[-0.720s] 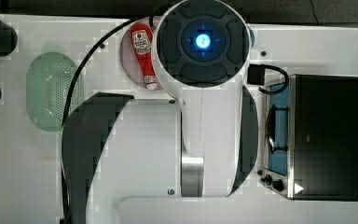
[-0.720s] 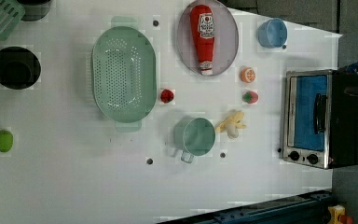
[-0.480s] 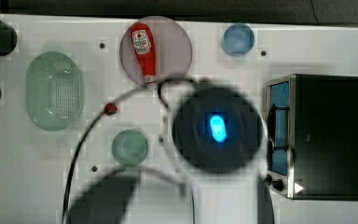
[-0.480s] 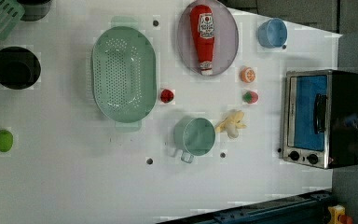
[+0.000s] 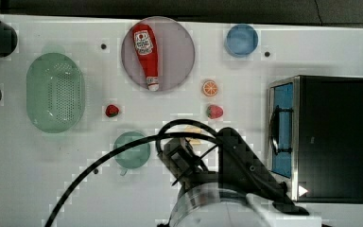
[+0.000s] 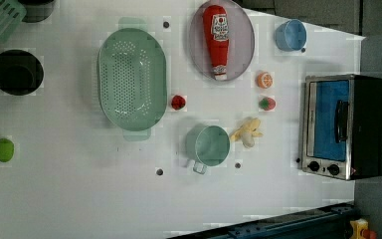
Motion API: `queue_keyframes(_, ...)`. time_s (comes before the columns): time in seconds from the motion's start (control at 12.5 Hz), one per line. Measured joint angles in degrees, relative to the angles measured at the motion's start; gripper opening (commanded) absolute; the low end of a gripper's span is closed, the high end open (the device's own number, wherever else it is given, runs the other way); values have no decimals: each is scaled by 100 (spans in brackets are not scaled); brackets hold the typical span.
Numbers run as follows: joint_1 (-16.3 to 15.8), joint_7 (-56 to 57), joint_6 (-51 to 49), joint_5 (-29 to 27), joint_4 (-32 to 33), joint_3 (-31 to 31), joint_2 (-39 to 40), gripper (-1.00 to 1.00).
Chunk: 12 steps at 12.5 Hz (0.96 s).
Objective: Pick banana from table and place on oven.
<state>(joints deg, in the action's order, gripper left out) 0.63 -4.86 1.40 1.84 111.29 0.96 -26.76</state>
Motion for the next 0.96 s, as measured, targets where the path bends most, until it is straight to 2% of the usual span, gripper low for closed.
queue_keyframes(0.16, 62, -2, 276, -59, 252, -5, 359, 100)
queue_keyframes(0.32, 61, -2, 894, -166, 498, -8, 1035, 100)
queue_keyframes(0.56, -27, -4, 1814, -218, 1214, 111, 1956, 100)
queue_keyframes(0.72, -44, -5, 2500, -90, 1785, 136, 2317, 100)
queue_keyframes(0.96, 18, -3, 3433, -76, 2288, 44, 2624, 100)
